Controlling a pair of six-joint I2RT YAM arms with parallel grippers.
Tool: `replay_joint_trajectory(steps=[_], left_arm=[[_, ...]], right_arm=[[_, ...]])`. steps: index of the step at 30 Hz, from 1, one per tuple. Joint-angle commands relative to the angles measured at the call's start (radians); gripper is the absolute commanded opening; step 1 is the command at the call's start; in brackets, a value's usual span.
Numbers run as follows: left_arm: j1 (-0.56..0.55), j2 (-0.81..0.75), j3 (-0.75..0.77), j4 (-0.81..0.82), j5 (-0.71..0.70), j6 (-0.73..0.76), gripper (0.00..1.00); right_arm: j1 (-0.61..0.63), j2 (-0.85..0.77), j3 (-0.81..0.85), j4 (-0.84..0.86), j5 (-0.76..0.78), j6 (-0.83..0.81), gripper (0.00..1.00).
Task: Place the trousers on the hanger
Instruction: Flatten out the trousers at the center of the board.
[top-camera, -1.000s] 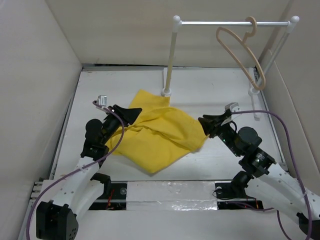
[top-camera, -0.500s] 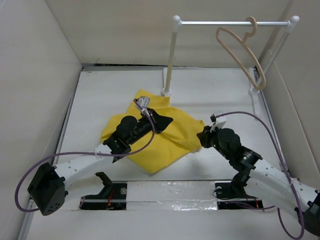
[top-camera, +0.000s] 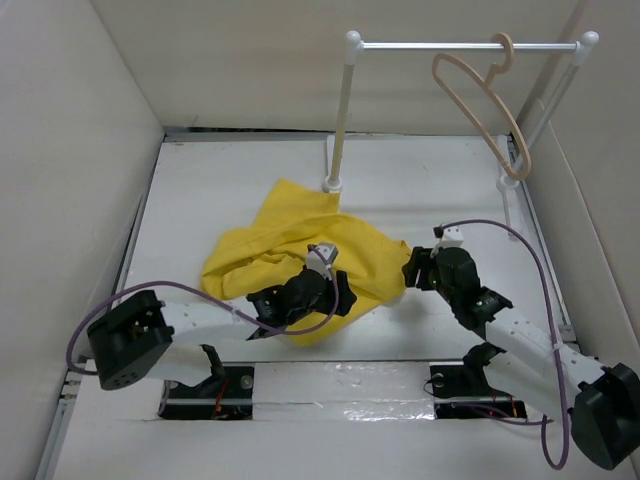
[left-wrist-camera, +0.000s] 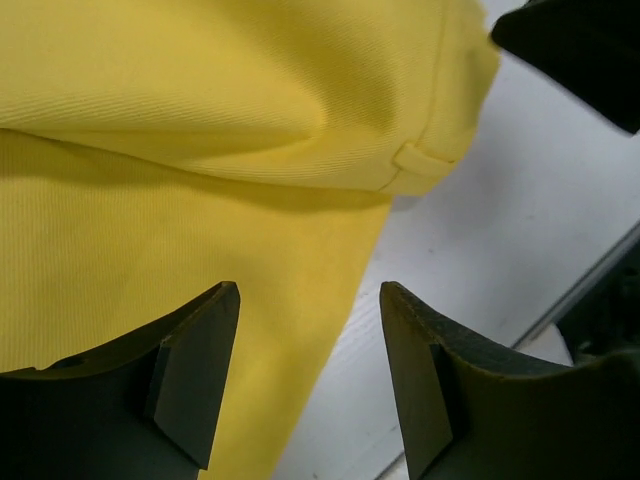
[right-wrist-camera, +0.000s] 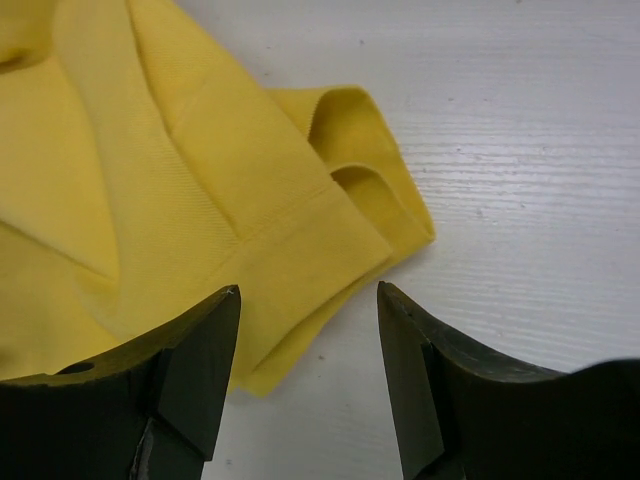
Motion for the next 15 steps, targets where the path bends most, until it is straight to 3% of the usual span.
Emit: replay_joint_trajectory(steps=[1, 7, 15], left_arm=[[-0.018, 0.098, 0.079, -0.011, -0.049, 0.046, 0.56], [-0.072, 0.253, 0.177, -0.054, -0.11, 0.08, 0.57], [-0.095, 0.325, 0.229, -0.054, -0.103, 0.111, 0.57]], right_arm=[[-0.067, 0.026, 0.002, 0.152, -0.094, -0.017, 0.63], [-0.125, 0.1, 0.036, 0.177, -0.175, -0.037, 0.59], [-0.171, 0.16, 0.003, 0.289, -0.266, -0.029, 0.61]])
